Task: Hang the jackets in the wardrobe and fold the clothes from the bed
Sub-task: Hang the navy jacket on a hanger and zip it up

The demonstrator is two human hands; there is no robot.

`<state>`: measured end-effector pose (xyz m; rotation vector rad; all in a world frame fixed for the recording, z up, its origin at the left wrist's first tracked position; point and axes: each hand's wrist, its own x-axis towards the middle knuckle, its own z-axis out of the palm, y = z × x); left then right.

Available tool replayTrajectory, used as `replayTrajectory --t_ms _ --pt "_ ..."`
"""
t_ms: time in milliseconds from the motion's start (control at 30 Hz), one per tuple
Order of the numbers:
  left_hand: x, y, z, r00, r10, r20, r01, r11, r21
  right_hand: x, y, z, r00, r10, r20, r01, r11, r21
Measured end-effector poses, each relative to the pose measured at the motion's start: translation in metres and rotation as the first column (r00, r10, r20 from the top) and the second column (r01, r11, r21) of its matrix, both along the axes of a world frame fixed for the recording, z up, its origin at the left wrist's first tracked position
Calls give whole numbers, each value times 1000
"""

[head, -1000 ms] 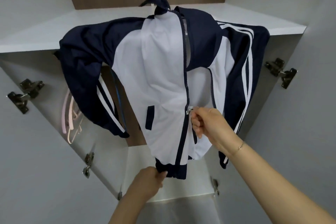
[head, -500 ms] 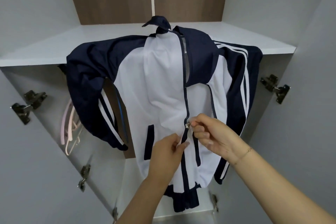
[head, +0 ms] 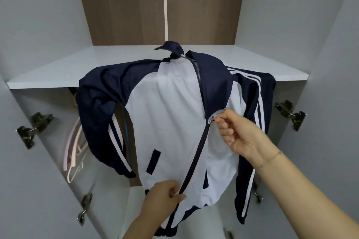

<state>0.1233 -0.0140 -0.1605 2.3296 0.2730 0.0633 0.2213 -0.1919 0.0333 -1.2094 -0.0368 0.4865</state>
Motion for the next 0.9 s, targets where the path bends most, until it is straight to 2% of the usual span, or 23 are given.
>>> replayTrajectory --t_ms 67,133,233,333,433,600,700,800,900 --pt "-5 3 -1 997 -21 -74 26 997 69 0 -6 9 993 -20 115 24 999 -32" --pt "-4 -1 11 998 -29 -56 34 996 87 0 -7 20 973 -2 231 19 997 -74" --pt "7 -23 61 987 21 162 -15 999 -38 0 -2 30 954 66 294 -31 992 -122" --pt "27 -48 115 887 77 455 -29 993 -111 1 6 34 951 82 299 -50 992 -113" --pt "44 -55 148 801 108 588 -31 990 -139 2 7 37 947 82 311 -60 995 -79" --pt "52 -45 140 816 26 577 -23 1000 -13 6 1 49 965 73 251 -60 996 -58" --pt "48 -41 128 822 24 570 -11 1000 -26 15 1 69 978 62 201 -65 998 10" --pt "48 -36 133 804 36 593 -16 999 -39 21 11 88 964 79 256 -70 997 -45" --pt "51 -27 140 853 12 522 -9 1000 -9 25 19 99 967 86 240 -68 994 -80"
